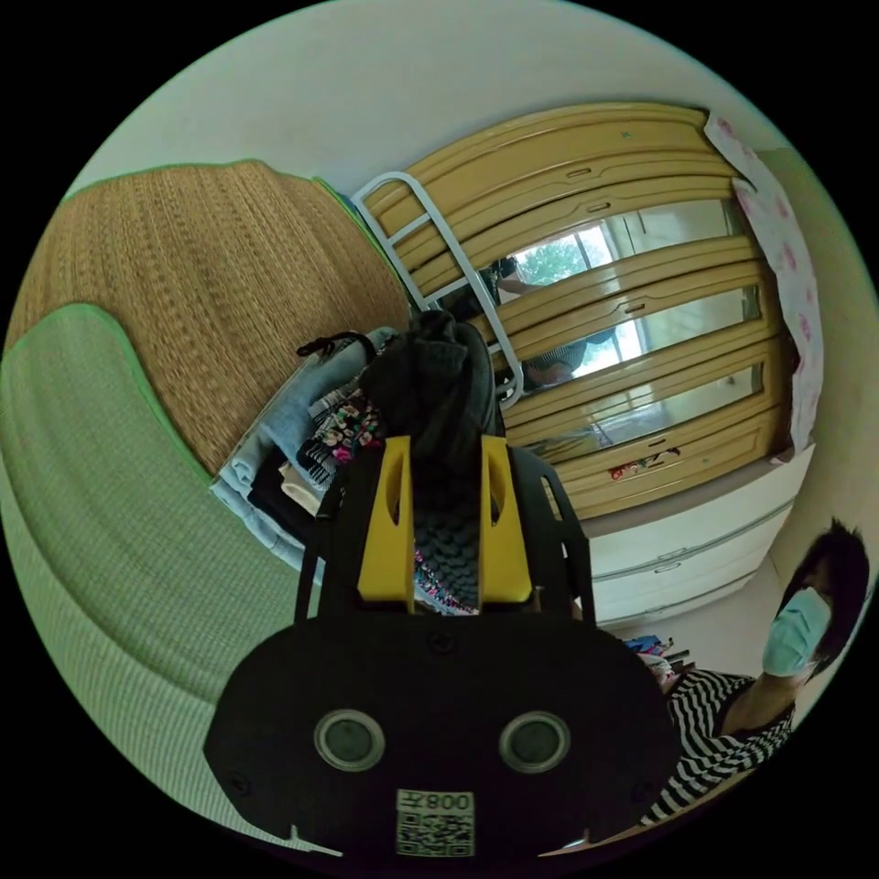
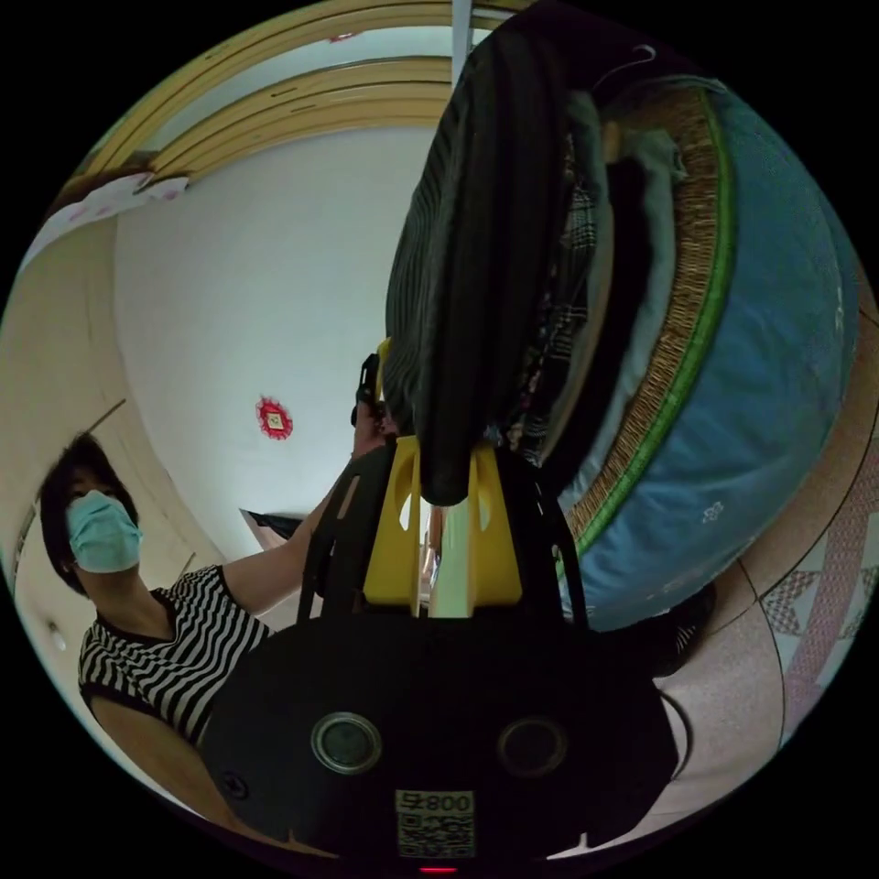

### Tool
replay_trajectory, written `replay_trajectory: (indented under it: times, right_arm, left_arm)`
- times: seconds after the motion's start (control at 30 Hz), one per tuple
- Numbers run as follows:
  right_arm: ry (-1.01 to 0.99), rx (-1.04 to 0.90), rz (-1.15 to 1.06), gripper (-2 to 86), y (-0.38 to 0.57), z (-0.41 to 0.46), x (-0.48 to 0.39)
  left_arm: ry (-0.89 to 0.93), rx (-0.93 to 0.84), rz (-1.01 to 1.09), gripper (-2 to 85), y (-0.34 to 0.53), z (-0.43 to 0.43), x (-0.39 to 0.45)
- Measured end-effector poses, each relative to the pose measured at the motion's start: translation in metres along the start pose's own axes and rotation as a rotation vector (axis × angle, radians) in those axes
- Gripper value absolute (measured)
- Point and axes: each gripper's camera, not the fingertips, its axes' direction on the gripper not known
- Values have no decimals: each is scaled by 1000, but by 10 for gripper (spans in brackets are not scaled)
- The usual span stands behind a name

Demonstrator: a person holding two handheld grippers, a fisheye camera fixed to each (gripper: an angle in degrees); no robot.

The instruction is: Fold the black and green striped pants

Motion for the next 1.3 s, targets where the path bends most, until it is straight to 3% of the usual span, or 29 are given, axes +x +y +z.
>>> replay_trajectory:
  times: [0.13, 0.23, 0.37, 0.53, 0.67, 0.73, 0.83, 1.03, 1.3]
  right_arm:
    - [46, 65, 4, 67, 13, -29, 1]
    - [207, 153, -48, 25, 23, -59, -17]
    - [312, 195, -224, 7, 8, -63, -62]
    - [577, -5, -534, 1, -35, 30, -116]
    - [744, -244, -570, 1, -47, 108, -96]
    - [790, -216, -587, 1, -36, 123, -88]
    - [852, -173, -652, 1, -19, 127, -89]
    - [766, -191, -580, 1, -20, 99, -79]
    - [596, -120, -606, 2, -1, -1, -92]
  left_arm:
    - [-99, 104, 56, 81, 6, 10, 8]
    - [-34, 169, 82, 50, 8, 19, 14]
    - [-30, 102, 234, 15, 9, 62, 33]
    - [-363, -86, 269, 3, 12, 130, 22]
    - [-498, -82, 275, 0, 26, 151, -6]
    - [-564, -87, 285, 0, 34, 157, -17]
    - [-510, -62, 254, 0, 47, 154, -41]
    - [-578, -45, 301, 0, 79, 151, -58]
    - [-271, 44, 339, 0, 149, 77, -87]
